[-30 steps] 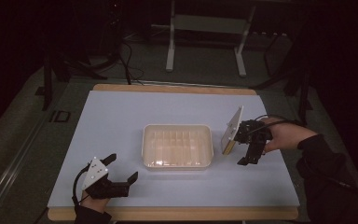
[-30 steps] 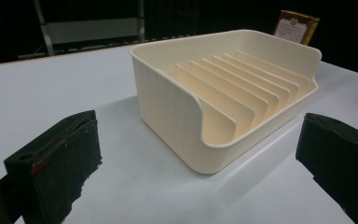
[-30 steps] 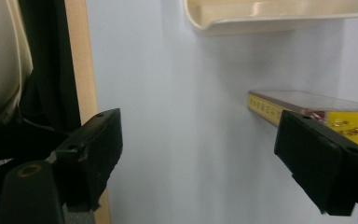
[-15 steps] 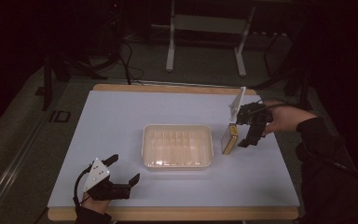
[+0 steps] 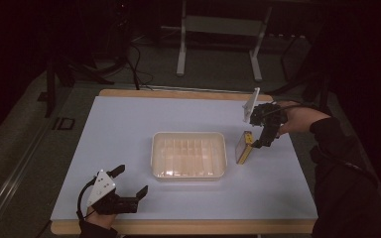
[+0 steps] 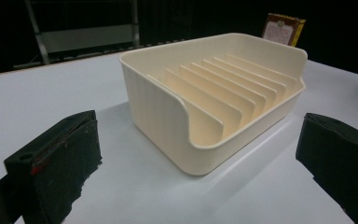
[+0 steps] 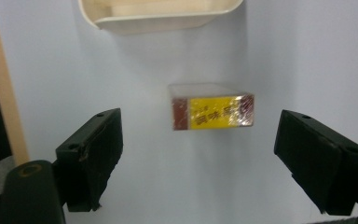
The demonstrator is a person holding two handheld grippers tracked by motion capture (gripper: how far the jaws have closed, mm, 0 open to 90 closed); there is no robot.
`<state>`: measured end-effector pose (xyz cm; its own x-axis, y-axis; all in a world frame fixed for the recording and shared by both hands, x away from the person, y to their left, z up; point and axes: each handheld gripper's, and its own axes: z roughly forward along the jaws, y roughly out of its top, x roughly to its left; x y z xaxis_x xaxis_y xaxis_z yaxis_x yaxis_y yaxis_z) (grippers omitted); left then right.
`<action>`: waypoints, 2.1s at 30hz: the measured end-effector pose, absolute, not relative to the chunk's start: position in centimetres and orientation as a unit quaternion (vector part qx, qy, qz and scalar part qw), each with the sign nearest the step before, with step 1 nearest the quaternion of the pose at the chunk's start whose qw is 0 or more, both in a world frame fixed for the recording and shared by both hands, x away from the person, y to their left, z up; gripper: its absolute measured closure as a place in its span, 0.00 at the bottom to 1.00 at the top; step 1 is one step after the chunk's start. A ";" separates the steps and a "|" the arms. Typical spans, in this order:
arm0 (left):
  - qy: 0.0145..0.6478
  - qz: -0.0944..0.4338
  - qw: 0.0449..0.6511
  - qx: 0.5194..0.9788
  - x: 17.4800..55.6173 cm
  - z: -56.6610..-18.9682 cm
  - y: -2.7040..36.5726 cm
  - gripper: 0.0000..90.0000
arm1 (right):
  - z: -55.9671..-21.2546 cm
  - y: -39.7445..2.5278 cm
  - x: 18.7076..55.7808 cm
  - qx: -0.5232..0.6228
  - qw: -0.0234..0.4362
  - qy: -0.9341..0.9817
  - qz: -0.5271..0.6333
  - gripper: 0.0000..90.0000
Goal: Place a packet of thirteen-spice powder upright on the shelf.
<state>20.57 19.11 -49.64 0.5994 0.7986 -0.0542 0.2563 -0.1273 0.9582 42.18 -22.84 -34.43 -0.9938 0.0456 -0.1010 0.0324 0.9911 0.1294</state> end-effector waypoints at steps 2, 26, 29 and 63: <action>0.372 0.248 0.546 0.709 20.6 -49.7 19.1 0.00 | -34.8 -22.9 42.5 0.019 0.049 0.997 0.062 0.18; 0.373 0.236 0.560 0.701 20.5 -49.7 19.3 0.00 | -39.5 -22.3 44.9 0.012 0.021 0.999 0.024 0.23; 0.373 0.235 0.560 0.702 20.5 -49.7 19.3 0.00 | -39.8 -22.4 45.1 0.015 0.012 1.000 0.021 0.25; 0.368 0.235 0.554 0.709 20.5 -49.7 19.1 0.00 | -39.3 -21.7 44.8 0.002 0.001 1.000 0.013 0.35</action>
<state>20.52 19.13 -49.70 0.6195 0.7815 -0.0744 0.2613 -0.1159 0.9583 44.78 -21.67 -39.25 -1.0000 0.0034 -0.0022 0.0033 0.9996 0.0265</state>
